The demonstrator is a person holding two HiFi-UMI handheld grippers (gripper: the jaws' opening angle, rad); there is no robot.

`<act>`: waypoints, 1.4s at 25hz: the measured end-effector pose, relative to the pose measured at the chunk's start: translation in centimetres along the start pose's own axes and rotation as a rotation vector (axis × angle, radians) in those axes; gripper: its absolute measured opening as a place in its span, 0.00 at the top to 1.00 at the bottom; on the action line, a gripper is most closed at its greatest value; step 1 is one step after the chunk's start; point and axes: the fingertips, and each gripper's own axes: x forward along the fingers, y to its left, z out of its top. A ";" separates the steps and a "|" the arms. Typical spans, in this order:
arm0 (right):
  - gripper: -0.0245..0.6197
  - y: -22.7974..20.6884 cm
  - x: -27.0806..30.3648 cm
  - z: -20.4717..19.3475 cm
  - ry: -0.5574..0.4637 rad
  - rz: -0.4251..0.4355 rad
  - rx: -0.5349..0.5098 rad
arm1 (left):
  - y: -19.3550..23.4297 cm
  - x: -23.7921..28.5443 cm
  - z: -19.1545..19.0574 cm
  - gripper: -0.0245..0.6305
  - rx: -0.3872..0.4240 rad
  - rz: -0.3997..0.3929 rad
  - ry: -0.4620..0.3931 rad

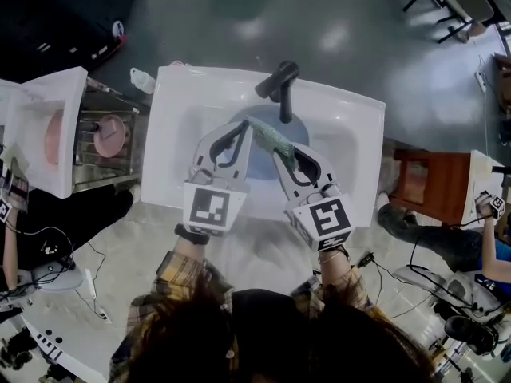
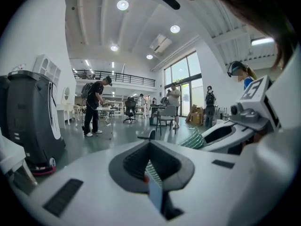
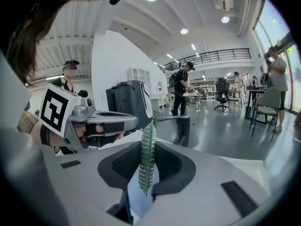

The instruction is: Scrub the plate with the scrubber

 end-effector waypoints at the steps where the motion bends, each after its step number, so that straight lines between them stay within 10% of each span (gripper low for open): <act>1: 0.81 -0.1 0.3 -0.7 0.013 0.001 0.005 | 0.1 0.2 -0.6 0.94 0.005 -0.001 -0.005; 35: 0.81 -7.5 5.5 -11.4 0.177 -0.126 0.121 | 4.1 7.1 -17.3 0.71 0.083 -0.138 0.348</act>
